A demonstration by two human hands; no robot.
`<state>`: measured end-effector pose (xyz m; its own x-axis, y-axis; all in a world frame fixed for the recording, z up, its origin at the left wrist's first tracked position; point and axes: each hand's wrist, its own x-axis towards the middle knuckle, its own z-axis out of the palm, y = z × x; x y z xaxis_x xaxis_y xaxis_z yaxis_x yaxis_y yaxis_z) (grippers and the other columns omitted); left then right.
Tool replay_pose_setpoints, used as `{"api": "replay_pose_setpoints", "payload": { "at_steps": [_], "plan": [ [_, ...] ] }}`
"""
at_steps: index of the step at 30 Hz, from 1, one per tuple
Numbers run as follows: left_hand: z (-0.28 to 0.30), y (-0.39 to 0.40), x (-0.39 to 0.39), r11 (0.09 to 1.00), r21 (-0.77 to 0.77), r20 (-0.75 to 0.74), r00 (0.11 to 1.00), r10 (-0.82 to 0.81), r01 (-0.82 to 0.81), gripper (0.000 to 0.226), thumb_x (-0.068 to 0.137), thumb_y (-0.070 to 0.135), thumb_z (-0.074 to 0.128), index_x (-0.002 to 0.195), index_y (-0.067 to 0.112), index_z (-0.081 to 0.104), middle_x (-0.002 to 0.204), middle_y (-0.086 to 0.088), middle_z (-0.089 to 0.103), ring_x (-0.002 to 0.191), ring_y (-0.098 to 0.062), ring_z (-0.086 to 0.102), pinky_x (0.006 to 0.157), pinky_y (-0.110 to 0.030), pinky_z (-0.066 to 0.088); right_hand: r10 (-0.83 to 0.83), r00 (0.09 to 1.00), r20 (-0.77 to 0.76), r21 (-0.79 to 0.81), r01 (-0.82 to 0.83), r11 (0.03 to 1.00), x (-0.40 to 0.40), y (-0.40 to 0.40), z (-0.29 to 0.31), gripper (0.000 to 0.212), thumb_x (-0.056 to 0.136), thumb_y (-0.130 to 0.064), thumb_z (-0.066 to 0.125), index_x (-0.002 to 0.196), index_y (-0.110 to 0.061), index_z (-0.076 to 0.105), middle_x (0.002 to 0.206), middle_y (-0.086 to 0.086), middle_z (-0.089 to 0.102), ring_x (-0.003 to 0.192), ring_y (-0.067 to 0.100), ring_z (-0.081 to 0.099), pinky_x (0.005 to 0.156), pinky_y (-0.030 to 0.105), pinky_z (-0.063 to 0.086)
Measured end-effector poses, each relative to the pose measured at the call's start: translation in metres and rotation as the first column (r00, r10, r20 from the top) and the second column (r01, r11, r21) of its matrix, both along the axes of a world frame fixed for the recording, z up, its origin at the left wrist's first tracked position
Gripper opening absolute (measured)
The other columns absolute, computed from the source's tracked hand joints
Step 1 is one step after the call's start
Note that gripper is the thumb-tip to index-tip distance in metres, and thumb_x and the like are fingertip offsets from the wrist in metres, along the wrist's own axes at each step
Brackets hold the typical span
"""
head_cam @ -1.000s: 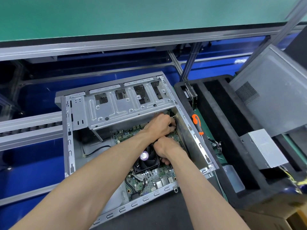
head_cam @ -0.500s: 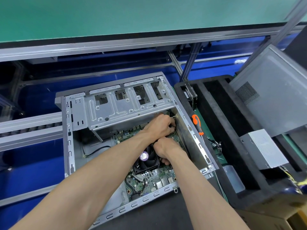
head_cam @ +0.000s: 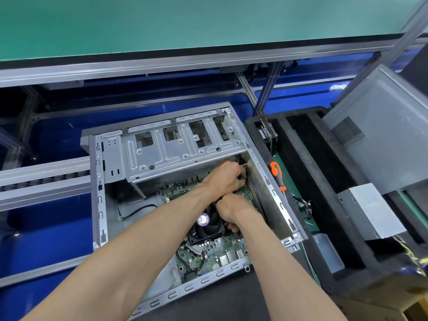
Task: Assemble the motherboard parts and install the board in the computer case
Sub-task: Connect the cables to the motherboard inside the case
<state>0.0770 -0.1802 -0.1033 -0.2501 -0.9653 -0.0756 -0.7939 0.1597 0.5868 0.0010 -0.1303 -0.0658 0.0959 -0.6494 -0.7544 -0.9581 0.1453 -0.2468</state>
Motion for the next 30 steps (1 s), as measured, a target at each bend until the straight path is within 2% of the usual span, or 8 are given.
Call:
{"api": "replay_pose_setpoints", "payload": {
  "at_steps": [10, 14, 16, 19, 21, 23, 27, 30],
  "plan": [
    [-0.0006, 0.0005, 0.0011, 1.0, 0.004, -0.017, 1.0, -0.002, 0.002, 0.018, 0.087, 0.016, 0.068, 0.103, 0.013, 0.076, 0.074, 0.004, 0.056, 0.067, -0.013, 0.052, 0.059, -0.022, 0.038, -0.005, 1.0, 0.0, 0.0, 0.005, 1.0, 0.0002, -0.0004, -0.0027, 0.027, 0.098, -0.016, 0.036, 0.092, -0.002, 0.059, 0.074, 0.014, 0.063, 0.056, 0.026, 0.057, 0.064, 0.031, 0.048],
    [-0.0021, 0.0001, 0.0005, 1.0, 0.009, -0.006, 1.0, 0.007, -0.006, 0.018, 0.087, 0.015, 0.068, 0.103, 0.012, 0.076, 0.07, 0.002, 0.054, 0.066, -0.016, 0.052, 0.057, -0.024, 0.038, 0.003, 1.0, -0.005, 0.004, -0.003, 1.0, 0.0005, -0.0014, -0.0048, 0.028, 0.097, -0.013, 0.036, 0.08, -0.002, 0.056, 0.071, 0.014, 0.061, 0.054, 0.026, 0.057, 0.059, 0.03, 0.045],
    [-0.0032, -0.0004, 0.0006, 1.0, 0.014, -0.019, 1.0, 0.01, -0.01, 0.02, 0.087, 0.015, 0.069, 0.105, 0.012, 0.076, 0.073, 0.0, 0.059, 0.068, -0.014, 0.052, 0.059, -0.024, 0.039, 0.001, 1.0, -0.003, 0.001, -0.001, 1.0, 0.0003, -0.0017, -0.0061, 0.029, 0.096, -0.012, 0.036, 0.075, -0.004, 0.053, 0.071, 0.014, 0.061, 0.054, 0.026, 0.057, 0.057, 0.03, 0.045],
    [-0.0047, -0.0018, 0.0001, 0.999, 0.036, -0.032, 0.999, 0.014, -0.013, 0.019, 0.086, 0.014, 0.069, 0.103, 0.012, 0.077, 0.084, -0.005, 0.072, 0.072, -0.012, 0.053, 0.063, -0.022, 0.039, -0.009, 1.0, 0.007, 0.005, 0.009, 1.0, 0.0003, -0.0017, -0.0079, 0.028, 0.095, -0.012, 0.036, 0.075, -0.004, 0.054, 0.072, 0.015, 0.062, 0.059, 0.027, 0.059, 0.064, 0.032, 0.05],
    [-0.0053, -0.0031, -0.0013, 0.998, 0.05, -0.036, 0.999, 0.023, -0.022, 0.018, 0.085, 0.013, 0.07, 0.101, 0.012, 0.077, 0.087, -0.006, 0.074, 0.074, -0.012, 0.052, 0.066, -0.022, 0.039, -0.017, 1.0, 0.014, 0.007, 0.017, 1.0, 0.0001, -0.0014, -0.0084, 0.029, 0.095, -0.013, 0.036, 0.076, -0.003, 0.055, 0.073, 0.015, 0.063, 0.06, 0.028, 0.06, 0.066, 0.033, 0.051],
    [-0.0047, -0.0041, -0.0029, 0.998, 0.062, -0.032, 0.999, 0.029, -0.027, 0.018, 0.085, 0.013, 0.07, 0.101, 0.011, 0.077, 0.087, -0.007, 0.073, 0.075, -0.014, 0.052, 0.067, -0.023, 0.041, -0.027, 0.999, 0.021, 0.003, 0.027, 1.0, -0.0004, -0.0009, -0.0081, 0.029, 0.095, -0.015, 0.037, 0.076, -0.004, 0.055, 0.074, 0.015, 0.063, 0.059, 0.028, 0.06, 0.065, 0.033, 0.05],
    [-0.0025, -0.0043, -0.005, 0.998, 0.056, 0.003, 1.0, 0.019, -0.019, 0.017, 0.084, 0.013, 0.071, 0.099, 0.009, 0.077, 0.07, -0.002, 0.059, 0.069, -0.017, 0.052, 0.06, -0.024, 0.037, -0.031, 0.999, 0.036, -0.009, 0.031, 0.999, -0.0017, 0.0004, -0.0063, 0.027, 0.097, -0.017, 0.037, 0.083, -0.004, 0.057, 0.085, 0.017, 0.066, 0.067, 0.03, 0.062, 0.07, 0.036, 0.053],
    [-0.003, -0.0047, -0.0044, 0.997, 0.073, -0.003, 1.0, 0.015, -0.015, 0.018, 0.085, 0.015, 0.072, 0.102, 0.009, 0.077, 0.077, -0.002, 0.062, 0.078, -0.022, 0.06, 0.064, -0.025, 0.041, -0.02, 0.999, 0.031, -0.014, 0.021, 1.0, -0.0023, 0.0008, -0.0049, 0.028, 0.097, -0.015, 0.036, 0.082, -0.004, 0.057, 0.08, 0.016, 0.064, 0.063, 0.028, 0.06, 0.065, 0.033, 0.05]
  ]
}}
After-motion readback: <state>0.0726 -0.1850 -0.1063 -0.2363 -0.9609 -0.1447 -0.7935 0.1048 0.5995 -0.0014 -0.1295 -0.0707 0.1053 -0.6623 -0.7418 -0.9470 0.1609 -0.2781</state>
